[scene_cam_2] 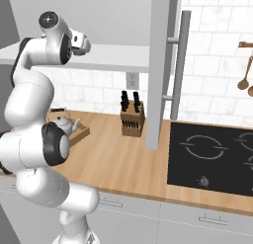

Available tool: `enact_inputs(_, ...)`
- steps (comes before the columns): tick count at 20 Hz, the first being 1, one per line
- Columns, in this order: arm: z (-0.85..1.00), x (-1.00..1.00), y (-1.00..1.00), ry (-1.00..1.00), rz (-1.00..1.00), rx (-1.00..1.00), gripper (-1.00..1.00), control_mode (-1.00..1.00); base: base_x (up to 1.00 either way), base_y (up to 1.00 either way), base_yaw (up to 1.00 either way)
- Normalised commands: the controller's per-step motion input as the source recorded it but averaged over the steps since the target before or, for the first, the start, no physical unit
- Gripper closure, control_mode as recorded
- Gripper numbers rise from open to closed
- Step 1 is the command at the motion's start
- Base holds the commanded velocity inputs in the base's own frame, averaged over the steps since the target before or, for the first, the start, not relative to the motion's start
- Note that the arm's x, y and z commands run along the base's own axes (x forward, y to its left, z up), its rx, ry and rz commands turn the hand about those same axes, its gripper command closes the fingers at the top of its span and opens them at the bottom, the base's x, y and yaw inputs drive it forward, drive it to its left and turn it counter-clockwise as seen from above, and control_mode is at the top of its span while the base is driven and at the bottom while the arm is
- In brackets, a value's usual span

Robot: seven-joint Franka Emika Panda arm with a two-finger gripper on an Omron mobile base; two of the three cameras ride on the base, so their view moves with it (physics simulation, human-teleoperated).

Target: Pick the kettle from the counter and place it on the tray. Then pick the mug from the cabinet and place it on the tray. Then close the cabinet doors.

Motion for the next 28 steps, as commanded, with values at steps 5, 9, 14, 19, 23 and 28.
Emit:
enact_inputs(5, -0.03, 0.21, 0.0, 0.0, 0.0, 0.0, -1.0, -1.0, 0.0, 0.0, 0.0)
enact_inputs(9, -0.08, 0.18, 0.0, 0.0, 0.0, 0.0, -1.0, -1.0, 0.0, 0.0, 0.0)
enact_inputs(14, -0.04, 0.13, 0.0, 0.0, 0.0, 0.0, -1.0, -1.0, 0.0, 0.0, 0.0)
enact_inputs(19, -0.01, 0.09, 0.0, 0.0, 0.0, 0.0, 1.0, -1.0, 0.0, 0.0, 0.0)
enact_inputs(23, 0.0, 0.08, 0.0, 0.0, 0.0, 0.0, 1.0, -1.0, 0.0, 0.0, 0.0)
enact_inputs(28, 0.0, 0.0, 0.0, 0.0, 0.0, 0.0, 1.0, -1.0, 0.0, 0.0, 0.0)
